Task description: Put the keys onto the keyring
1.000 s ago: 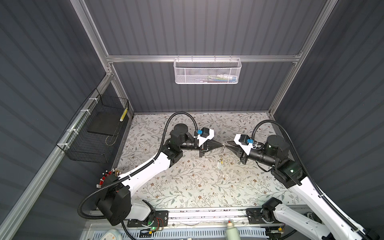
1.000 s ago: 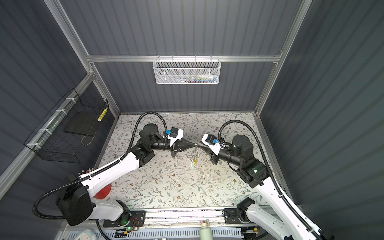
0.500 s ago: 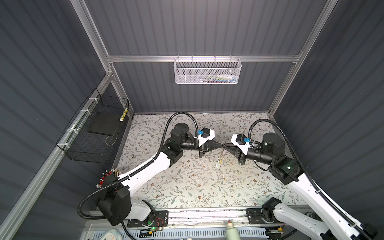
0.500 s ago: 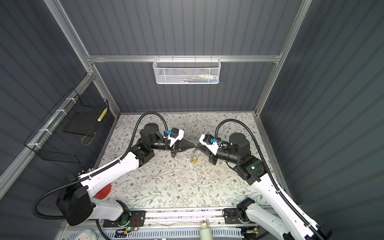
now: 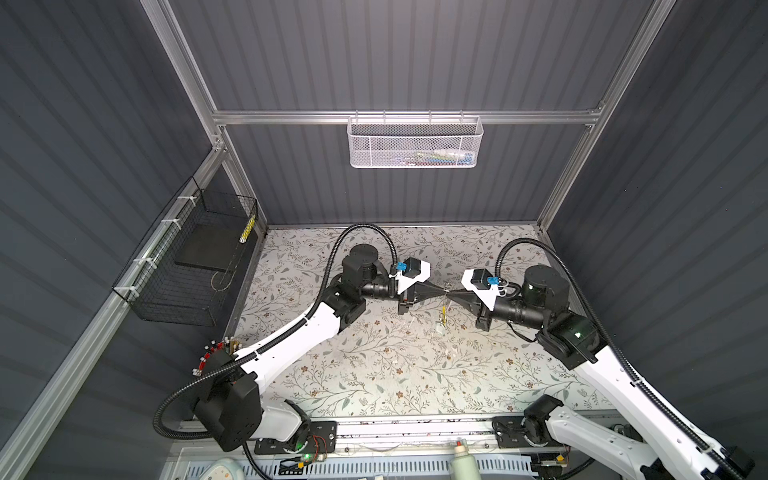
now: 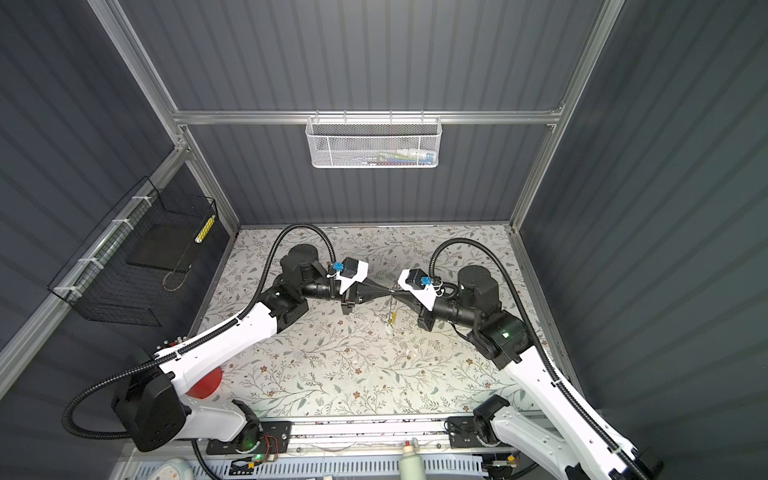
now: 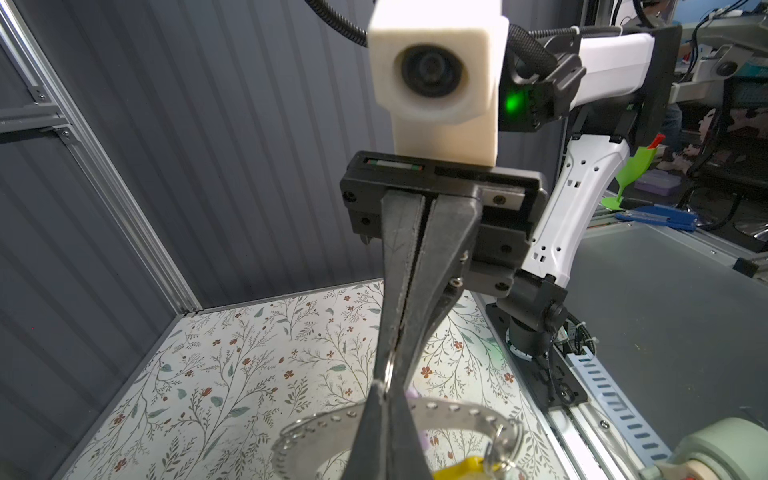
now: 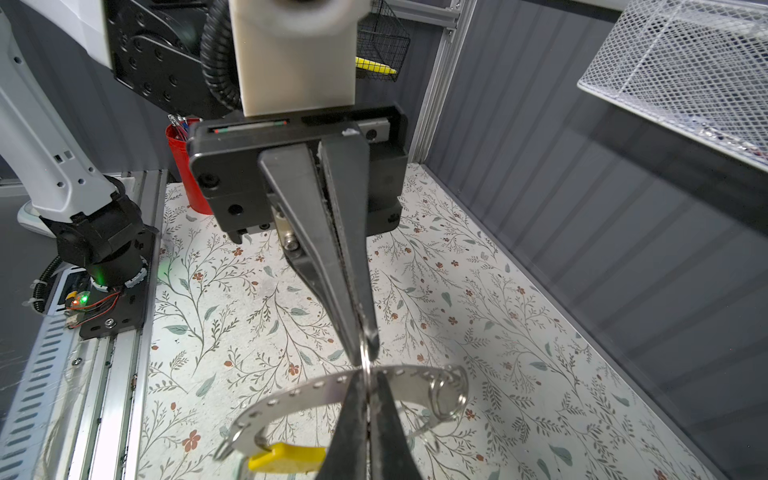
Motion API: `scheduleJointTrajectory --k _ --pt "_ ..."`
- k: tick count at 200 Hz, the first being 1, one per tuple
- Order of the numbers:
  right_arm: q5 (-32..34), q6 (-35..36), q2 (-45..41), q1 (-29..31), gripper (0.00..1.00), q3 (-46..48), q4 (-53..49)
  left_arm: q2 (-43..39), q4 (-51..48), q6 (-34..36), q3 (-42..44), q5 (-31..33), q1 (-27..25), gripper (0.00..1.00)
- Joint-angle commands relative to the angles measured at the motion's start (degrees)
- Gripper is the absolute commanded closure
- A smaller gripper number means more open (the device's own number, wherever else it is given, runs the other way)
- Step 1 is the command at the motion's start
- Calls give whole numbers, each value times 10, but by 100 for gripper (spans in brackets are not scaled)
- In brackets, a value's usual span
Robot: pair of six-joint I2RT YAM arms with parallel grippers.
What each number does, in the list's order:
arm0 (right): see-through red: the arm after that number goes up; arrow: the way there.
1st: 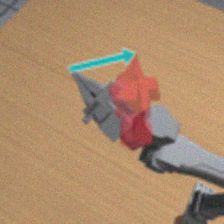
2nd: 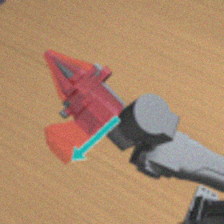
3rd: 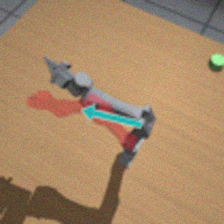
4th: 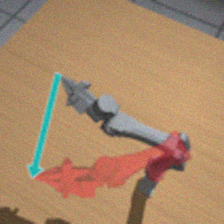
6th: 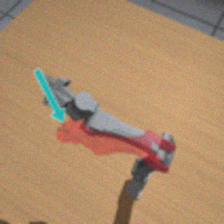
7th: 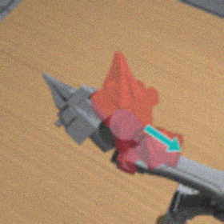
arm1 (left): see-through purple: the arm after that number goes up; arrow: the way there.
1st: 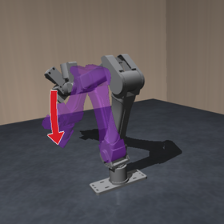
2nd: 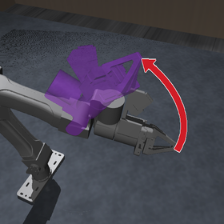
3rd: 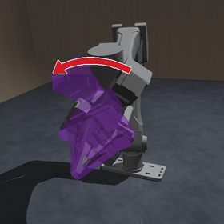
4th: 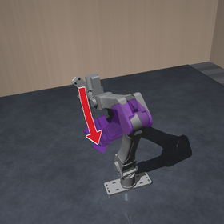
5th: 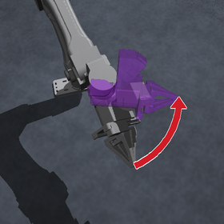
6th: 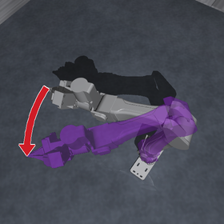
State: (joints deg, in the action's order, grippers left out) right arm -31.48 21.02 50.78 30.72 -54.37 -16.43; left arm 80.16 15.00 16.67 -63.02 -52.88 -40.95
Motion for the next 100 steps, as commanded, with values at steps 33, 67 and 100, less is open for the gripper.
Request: scheduleJointTrajectory --k 33,67,100 --pt "12 0 26 2 100 -70 -125 -1 -302 206 -143 111 -4 73" --pt "22 -6 48 3 100 -97 -168 8 -389 270 -185 177 -32 71" --pt "30 1 69 11 100 -121 -200 26 -439 296 -228 231 -59 71"
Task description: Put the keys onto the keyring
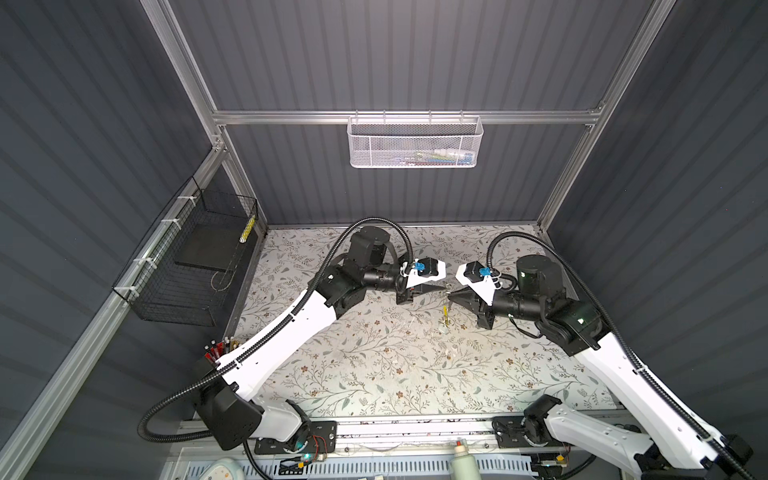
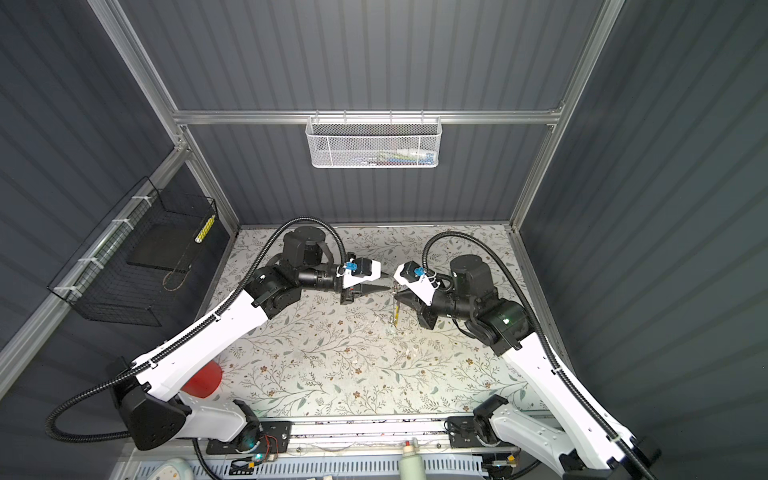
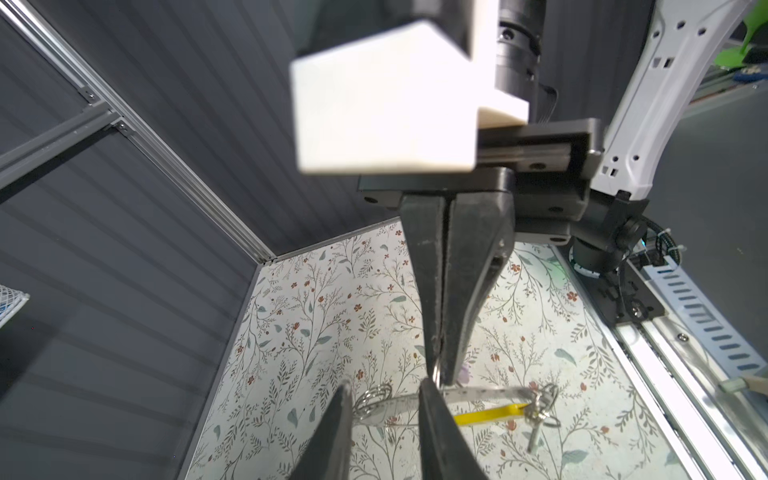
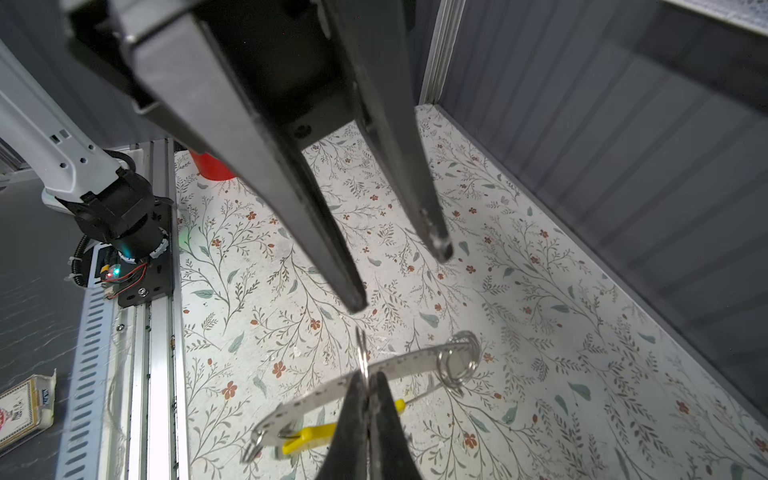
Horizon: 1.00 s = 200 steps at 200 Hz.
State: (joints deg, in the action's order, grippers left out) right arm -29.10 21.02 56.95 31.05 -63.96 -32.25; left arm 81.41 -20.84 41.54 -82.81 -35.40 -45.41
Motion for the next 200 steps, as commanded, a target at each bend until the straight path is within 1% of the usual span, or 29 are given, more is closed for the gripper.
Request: scheduleJointTrajectory --k 1,43,100,142,174,200 --pt "7 1 8 8 100 -26 -42 14 -81 47 -31 57 -15 71" --pt "19 -1 19 15 100 -41 -57 31 -127 59 -69 65 -25 71" --pt "28 3 14 25 100 -45 -56 49 -154 65 -79 80 -38 70" --pt "38 1 12 28 100 -45 -49 52 -150 58 -77 69 -41 69" --pt "47 -3 4 27 100 -30 -50 27 -115 52 -48 87 -40 66" --pt "42 -14 4 27 100 -29 -52 13 -97 57 -34 97 -41 66"
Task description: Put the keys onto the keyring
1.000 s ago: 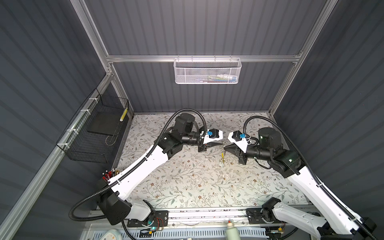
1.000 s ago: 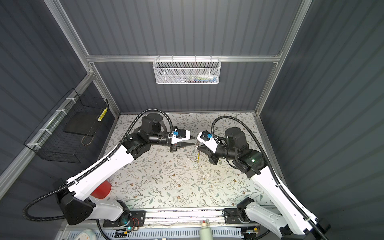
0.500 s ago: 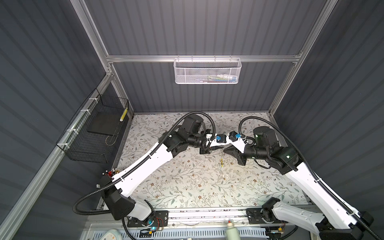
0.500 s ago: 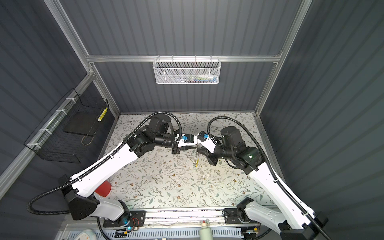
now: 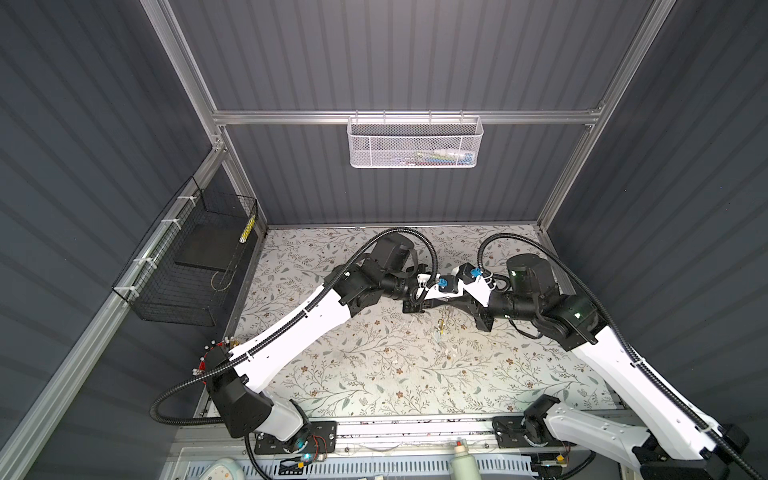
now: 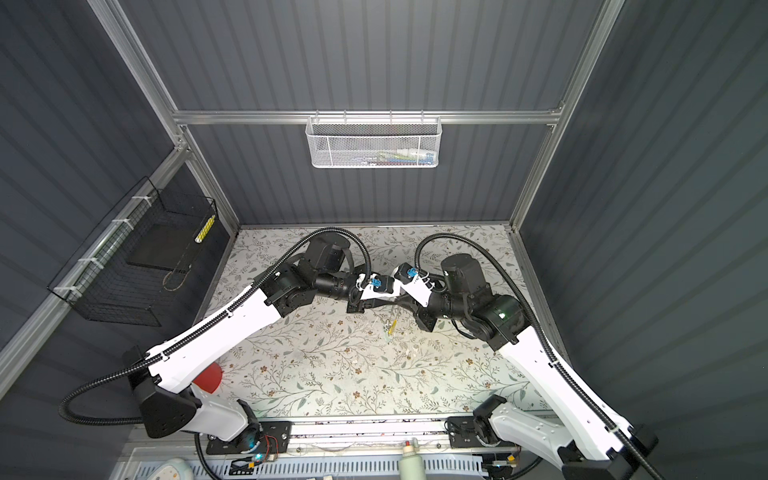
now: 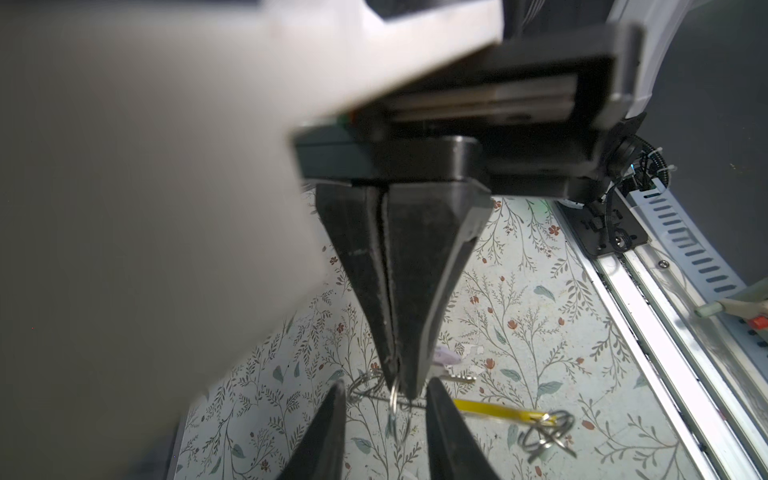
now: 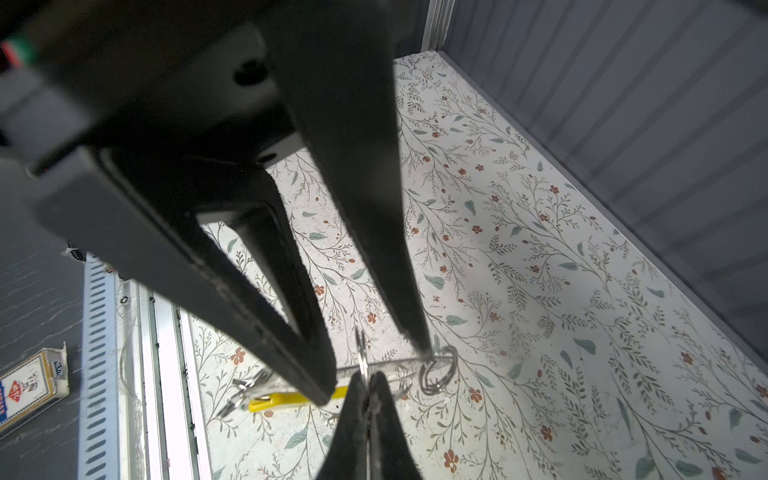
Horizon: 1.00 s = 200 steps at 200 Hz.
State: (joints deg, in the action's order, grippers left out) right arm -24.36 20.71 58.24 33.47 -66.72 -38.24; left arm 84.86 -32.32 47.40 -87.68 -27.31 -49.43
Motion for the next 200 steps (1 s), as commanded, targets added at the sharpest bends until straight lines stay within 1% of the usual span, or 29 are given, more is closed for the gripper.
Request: scheduleJointTrajectory --k 1,35,73,116,134,170,179,190,200 --pt "-5 -11 -9 3 100 -1 8 -22 18 -1 15 17 0 67" --pt "-14 -15 -11 3 100 1 11 -17 1 12 10 23 -1 67" --pt "-22 -14 -8 3 100 -2 13 -13 2 11 9 18 -5 70" --pt "-22 -10 -11 4 100 -1 22 -2 -3 12 1 13 -9 81" --pt "-18 -8 -13 4 100 -1 27 0 -5 13 -2 10 -10 84" --pt "-17 -13 -17 4 100 3 44 2 9 1 2 -10 -11 100" --pt "-12 -14 -21 4 100 9 53 0 18 -5 7 -15 -11 100" --pt "-3 -14 -28 4 94 17 58 -5 36 -17 17 -20 -11 100" --pt "11 -10 -36 4 84 26 59 -12 55 -28 27 -22 -10 100"
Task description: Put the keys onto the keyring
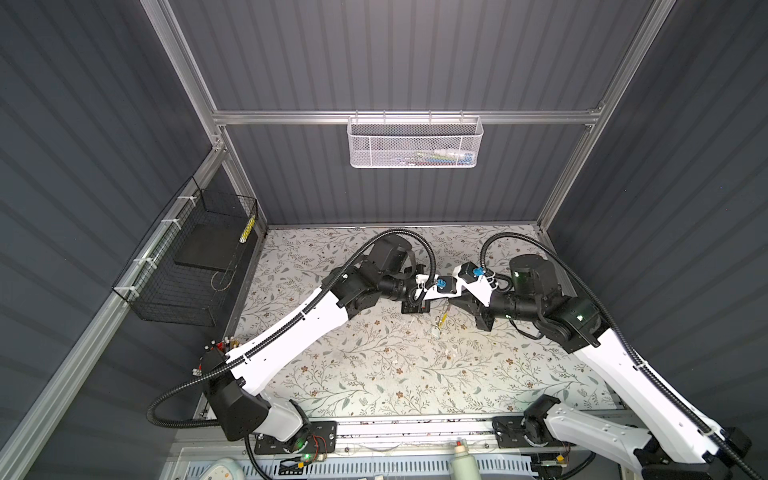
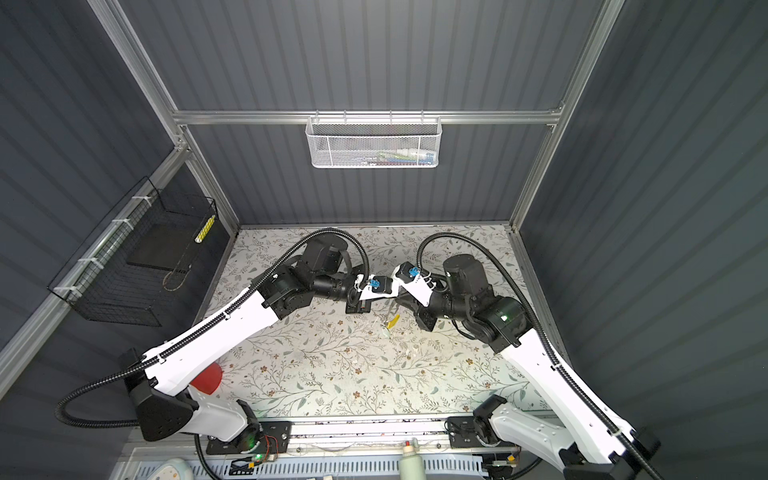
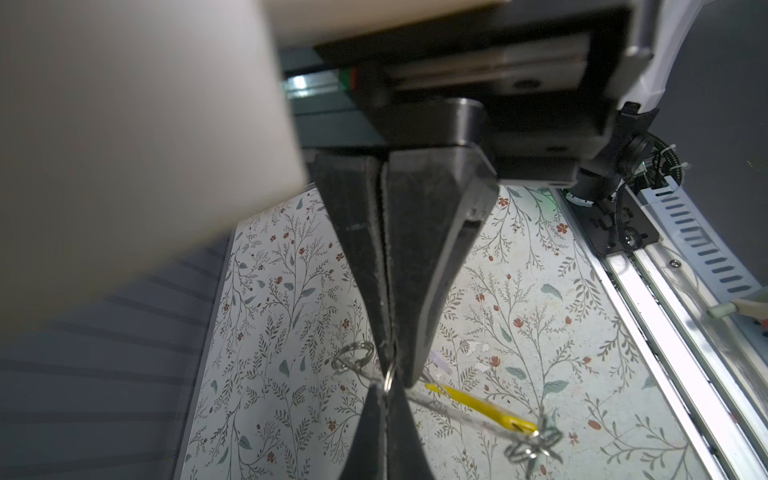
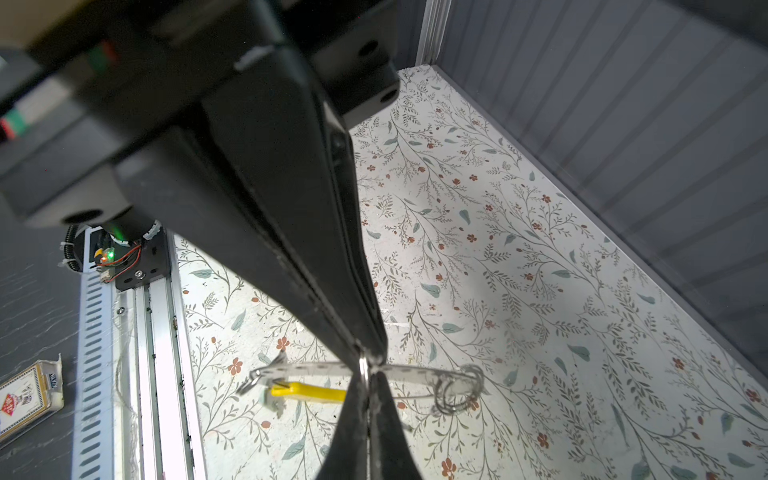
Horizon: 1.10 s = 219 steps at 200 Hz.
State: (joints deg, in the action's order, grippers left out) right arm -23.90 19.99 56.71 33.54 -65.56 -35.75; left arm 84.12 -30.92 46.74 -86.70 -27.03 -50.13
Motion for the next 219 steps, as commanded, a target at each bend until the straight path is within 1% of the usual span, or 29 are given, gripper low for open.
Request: scheduleJointTrajectory --k 1,12,25,27,48,51,56,79,110,163,196,198,201,219 --pt "8 -2 -22 3 83 16 34 -6 43 -23 18 -25 -3 100" --pt "26 0 -37 3 78 32 42 -10 58 -33 25 -29 -1 100" --pt "40 1 -64 2 75 58 64 -15 74 -48 33 -44 5 100" --pt "57 0 -69 1 75 63 67 -15 77 -51 35 -47 6 100" --pt "88 -3 -115 0 74 103 102 -26 134 -98 51 -84 26 100" --pt "91 -5 -120 0 74 108 107 -28 143 -105 72 -91 30 100" --pt "94 -6 -128 0 74 114 112 -31 158 -118 81 -100 35 100" --pt "105 -17 -142 0 74 126 119 -40 220 -169 107 -132 52 100" --pt "93 -19 -130 1 75 122 132 -45 297 -228 136 -157 60 100" --pt "73 -9 -92 1 77 92 182 -52 423 -323 184 -172 62 100" --pt "53 -10 -79 1 78 87 195 -50 511 -386 215 -183 66 100" --pt "36 -10 -78 1 78 88 195 -49 517 -389 216 -183 66 100" --pt "29 -12 -78 1 78 89 197 -49 524 -394 219 -184 66 100" --pt "19 -18 -82 1 78 95 208 -44 578 -431 237 -190 69 100"
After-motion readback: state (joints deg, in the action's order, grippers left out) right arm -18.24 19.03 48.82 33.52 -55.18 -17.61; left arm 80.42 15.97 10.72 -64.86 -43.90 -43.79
